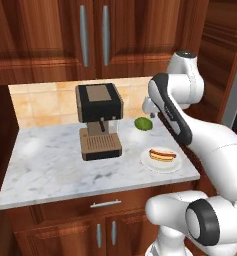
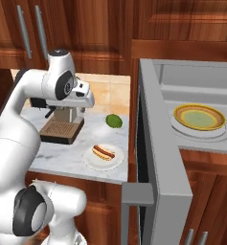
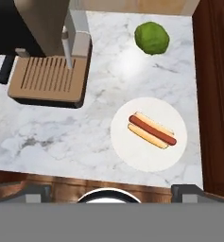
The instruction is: Pick the hot dog from the counter and place it in the microwave.
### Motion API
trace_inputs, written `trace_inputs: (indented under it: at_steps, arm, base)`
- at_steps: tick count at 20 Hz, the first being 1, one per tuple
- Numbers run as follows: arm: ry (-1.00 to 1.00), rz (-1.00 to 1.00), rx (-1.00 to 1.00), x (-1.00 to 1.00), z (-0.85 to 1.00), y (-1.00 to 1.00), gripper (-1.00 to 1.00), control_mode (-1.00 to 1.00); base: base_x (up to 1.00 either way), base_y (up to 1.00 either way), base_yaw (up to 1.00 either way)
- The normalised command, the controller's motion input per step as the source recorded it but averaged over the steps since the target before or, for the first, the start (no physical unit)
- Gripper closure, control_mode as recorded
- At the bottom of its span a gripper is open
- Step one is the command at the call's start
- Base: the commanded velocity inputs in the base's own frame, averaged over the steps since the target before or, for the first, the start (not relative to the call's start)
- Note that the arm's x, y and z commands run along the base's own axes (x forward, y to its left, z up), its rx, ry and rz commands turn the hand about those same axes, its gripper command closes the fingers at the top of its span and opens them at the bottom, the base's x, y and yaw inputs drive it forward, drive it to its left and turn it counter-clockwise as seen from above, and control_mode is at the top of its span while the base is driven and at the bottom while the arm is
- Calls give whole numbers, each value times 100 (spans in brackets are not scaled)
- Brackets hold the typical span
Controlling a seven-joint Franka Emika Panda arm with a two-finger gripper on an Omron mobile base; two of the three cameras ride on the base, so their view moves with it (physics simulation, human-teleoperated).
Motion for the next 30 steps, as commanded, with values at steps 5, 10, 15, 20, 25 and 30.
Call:
trace_inputs:
  at_steps: [5,10,15,20,25,30]
  arm:
    - [5,6,-38,17,-68,-2,-100,-100]
    - [14,14,-37,59,-95,-5,-100,-100]
    - [15,23,-16,26,-66,-22,-100,-100]
    - [9,11,0,5,-33,-28,-100,-100]
    - [17,5,0,14,-50,-6,-100,-100]
    - [20,11,0,48,-47,-28,-100,-100]
  base:
    - [0,0,0]
    - [0,0,0]
    - [0,0,0]
    - [0,0,0]
    - [0,0,0]
    - [0,0,0]
